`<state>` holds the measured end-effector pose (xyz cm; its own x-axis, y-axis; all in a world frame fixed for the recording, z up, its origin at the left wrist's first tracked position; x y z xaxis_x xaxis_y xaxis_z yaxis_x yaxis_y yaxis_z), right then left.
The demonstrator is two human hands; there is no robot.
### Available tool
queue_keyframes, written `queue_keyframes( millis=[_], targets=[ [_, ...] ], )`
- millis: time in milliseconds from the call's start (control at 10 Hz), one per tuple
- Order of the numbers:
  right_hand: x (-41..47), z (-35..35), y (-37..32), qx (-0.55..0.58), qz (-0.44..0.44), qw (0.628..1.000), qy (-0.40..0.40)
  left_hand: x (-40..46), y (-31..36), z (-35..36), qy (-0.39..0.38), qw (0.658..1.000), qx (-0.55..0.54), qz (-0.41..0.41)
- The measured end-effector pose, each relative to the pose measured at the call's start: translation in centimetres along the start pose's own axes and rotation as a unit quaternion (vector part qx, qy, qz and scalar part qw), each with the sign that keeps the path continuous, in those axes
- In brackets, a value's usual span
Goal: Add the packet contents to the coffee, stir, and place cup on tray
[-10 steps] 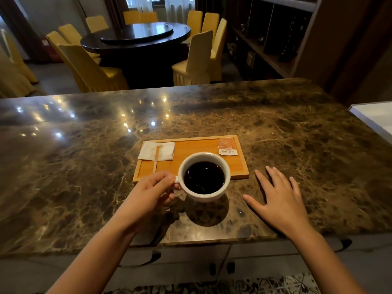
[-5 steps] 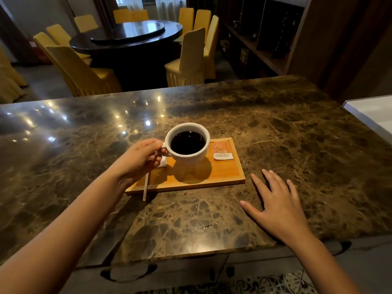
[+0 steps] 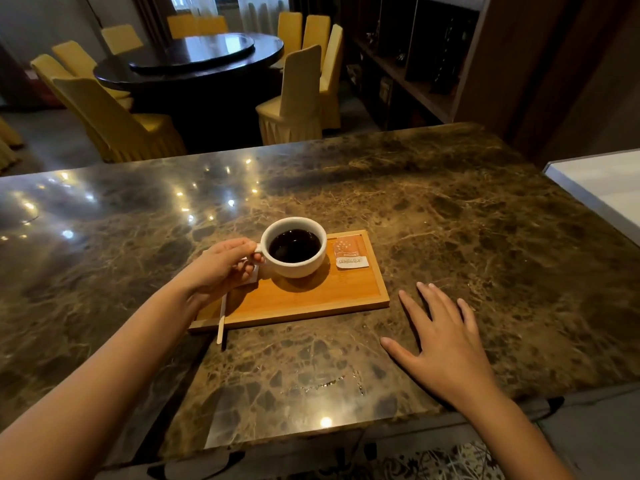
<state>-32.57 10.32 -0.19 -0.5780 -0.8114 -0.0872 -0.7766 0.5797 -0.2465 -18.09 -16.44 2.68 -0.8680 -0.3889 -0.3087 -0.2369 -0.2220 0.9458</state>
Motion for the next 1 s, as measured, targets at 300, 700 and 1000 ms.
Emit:
queue_keyframes(
  millis=[300, 700, 1000],
  targets=[
    [0.0, 0.0, -0.1, 0.002, -0.003, 1.000, 0.002, -0.7, 1.1, 0.0, 0.039, 0.989, 0.140, -0.024],
    [0.0, 0.0, -0.2, -0.018, -0.006, 1.000, 0.001, -7.4, 3.7, 0.1, 0.293, 0.849, 0.425, 0.113],
    [-0.4, 0.0, -0.3, -0.037, 0.008, 0.999, 0.005, -16.2, -5.2, 1.4, 0.342, 0.729, 0.592, -0.026]
  ],
)
Point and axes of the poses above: each hand's wrist, its own x-axis towards the middle knuckle, its own z-axis out of the palm, y = z × x, the point moved 8 cm from there along x, towards the middle knuckle, and after that the axes turned 11 degrees about -y, right-handed, at the moved point
